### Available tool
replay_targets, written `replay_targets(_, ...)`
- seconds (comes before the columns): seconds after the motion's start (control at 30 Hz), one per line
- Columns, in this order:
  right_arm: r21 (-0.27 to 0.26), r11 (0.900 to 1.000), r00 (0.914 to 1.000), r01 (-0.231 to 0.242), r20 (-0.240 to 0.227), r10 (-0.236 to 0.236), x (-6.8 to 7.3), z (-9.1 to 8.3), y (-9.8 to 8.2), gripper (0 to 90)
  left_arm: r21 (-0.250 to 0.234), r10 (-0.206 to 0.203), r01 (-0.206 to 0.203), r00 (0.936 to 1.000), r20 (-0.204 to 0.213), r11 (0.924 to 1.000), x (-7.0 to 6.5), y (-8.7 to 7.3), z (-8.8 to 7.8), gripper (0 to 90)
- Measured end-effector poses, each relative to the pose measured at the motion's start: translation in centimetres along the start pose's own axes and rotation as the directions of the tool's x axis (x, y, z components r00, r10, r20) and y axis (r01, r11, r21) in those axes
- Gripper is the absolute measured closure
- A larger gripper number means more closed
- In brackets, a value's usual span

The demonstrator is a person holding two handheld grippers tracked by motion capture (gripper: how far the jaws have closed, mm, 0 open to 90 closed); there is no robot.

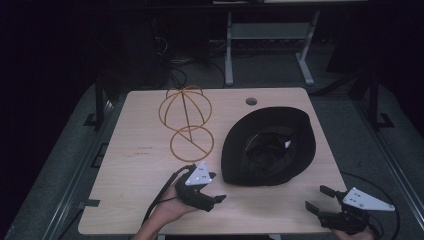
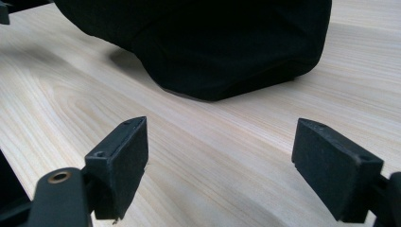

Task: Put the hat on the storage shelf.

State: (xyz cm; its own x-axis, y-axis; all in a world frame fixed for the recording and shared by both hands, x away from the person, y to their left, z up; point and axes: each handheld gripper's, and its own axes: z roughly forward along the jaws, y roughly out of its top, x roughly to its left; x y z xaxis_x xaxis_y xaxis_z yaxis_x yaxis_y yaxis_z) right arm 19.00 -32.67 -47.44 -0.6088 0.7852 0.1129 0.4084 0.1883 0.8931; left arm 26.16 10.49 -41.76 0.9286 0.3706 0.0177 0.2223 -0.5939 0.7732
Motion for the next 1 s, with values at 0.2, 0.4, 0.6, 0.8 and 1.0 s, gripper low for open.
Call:
replay_targets(0.2,-0.002,1.0,1.0,0.0,0.0,0.0,0.0,0.0,0.0,19.0,0.002,0.017,-0.017,0.9998,0.013,0.9999,-0.3,1.5,1.5,25.2)
replay_targets(0.4,-0.006,1.0,1.0,0.003,-0.001,-0.003,0.0,0.0,0.1,19.0,0.022,0.053,-0.053,0.9985,0.016,0.9983,-0.5,2.9,3.4,26.5)
replay_targets(0.6,-0.004,1.0,1.0,0.006,-0.002,-0.006,0.0,0.0,0.1,19.0,0.041,0.079,-0.079,0.9968,0.013,0.996,-0.8,3.9,5.0,30.8)
replay_targets(0.8,-0.003,1.0,1.0,0.0,-0.003,-0.001,-0.1,0.0,0.1,19.0,0.07,0.11,-0.109,0.9939,-0.013,0.9916,-0.9,4.1,6.6,45.1)
replay_targets(1.0,-0.003,1.0,1.0,0.001,-0.001,-0.001,-0.1,0.0,0.1,19.0,0.049,0.15,-0.147,0.9873,-0.052,0.9879,-1.3,4.1,7.0,69.4)
